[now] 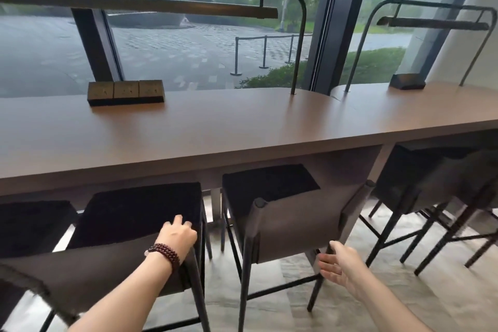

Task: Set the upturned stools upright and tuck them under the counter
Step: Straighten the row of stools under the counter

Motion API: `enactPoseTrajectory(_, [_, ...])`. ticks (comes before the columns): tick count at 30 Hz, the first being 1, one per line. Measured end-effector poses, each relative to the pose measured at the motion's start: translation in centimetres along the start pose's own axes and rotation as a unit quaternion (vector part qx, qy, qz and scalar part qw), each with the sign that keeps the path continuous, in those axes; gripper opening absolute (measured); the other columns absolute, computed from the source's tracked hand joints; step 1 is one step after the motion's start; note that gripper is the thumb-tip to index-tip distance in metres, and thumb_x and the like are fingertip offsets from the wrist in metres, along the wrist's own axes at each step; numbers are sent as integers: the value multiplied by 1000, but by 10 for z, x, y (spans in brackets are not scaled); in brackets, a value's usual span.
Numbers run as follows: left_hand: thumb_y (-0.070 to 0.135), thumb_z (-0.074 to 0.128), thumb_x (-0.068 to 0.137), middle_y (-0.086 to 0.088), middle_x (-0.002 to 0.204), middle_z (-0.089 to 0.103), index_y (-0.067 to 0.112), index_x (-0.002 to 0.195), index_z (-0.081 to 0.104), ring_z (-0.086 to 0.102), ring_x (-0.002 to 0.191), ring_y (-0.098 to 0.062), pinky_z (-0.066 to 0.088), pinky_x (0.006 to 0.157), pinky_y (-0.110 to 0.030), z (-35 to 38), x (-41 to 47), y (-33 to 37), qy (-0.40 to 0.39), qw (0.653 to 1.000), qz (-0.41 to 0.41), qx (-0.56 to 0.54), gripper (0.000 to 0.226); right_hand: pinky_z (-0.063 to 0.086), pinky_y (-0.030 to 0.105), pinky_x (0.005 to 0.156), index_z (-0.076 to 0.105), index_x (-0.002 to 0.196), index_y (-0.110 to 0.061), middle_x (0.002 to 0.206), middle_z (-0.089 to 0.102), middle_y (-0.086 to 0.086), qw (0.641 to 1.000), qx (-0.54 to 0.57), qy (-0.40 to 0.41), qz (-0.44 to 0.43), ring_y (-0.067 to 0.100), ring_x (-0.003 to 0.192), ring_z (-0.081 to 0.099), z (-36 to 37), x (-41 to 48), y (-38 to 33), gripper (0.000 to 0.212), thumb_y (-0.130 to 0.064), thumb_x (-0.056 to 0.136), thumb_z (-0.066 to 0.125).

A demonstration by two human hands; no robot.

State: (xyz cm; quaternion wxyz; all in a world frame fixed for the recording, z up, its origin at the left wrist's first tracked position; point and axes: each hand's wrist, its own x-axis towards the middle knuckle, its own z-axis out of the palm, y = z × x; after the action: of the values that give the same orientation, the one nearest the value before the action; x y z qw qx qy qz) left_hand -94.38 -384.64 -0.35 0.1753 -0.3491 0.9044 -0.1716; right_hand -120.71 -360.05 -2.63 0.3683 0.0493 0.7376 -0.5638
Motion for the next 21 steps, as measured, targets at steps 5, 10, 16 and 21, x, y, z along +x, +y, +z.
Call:
enactPoseTrajectory(5, [2,63,78,-1,124,58,19,118,59,42,123,-27,40,95,-45,-21,14,10,-47,997,-53,-29,44,49,23,41,43,115,-7,89,63,17,1000,2,-3,-1,26,67,62,5,23,-15,23,-25,101,40])
enactPoseTrajectory(10, [8,51,80,-2,126,57,21,121,53,45,123,-27,30,104,-55,-69,35,35,-80,986,-68,-133,43,49,31,54,46,118,-8,99,62,17,999,8,22,-31,26,71,62,-5,50,-45,24,-22,99,45])
enactPoseTrajectory(16, [32,68,79,-4,137,43,20,141,32,44,126,-23,40,104,-34,-112,63,103,-1,888,14,-460,72,55,43,72,41,130,-6,115,56,17,984,-44,139,-106,33,96,60,-49,89,-84,49,-12,85,60])
enactPoseTrajectory(21, [21,55,87,-3,132,46,18,134,39,40,125,-25,42,98,-38,-120,77,150,63,969,-38,-235,50,38,43,103,31,145,-11,143,37,21,892,-336,168,-252,39,129,39,-87,118,-112,74,-1,77,60])
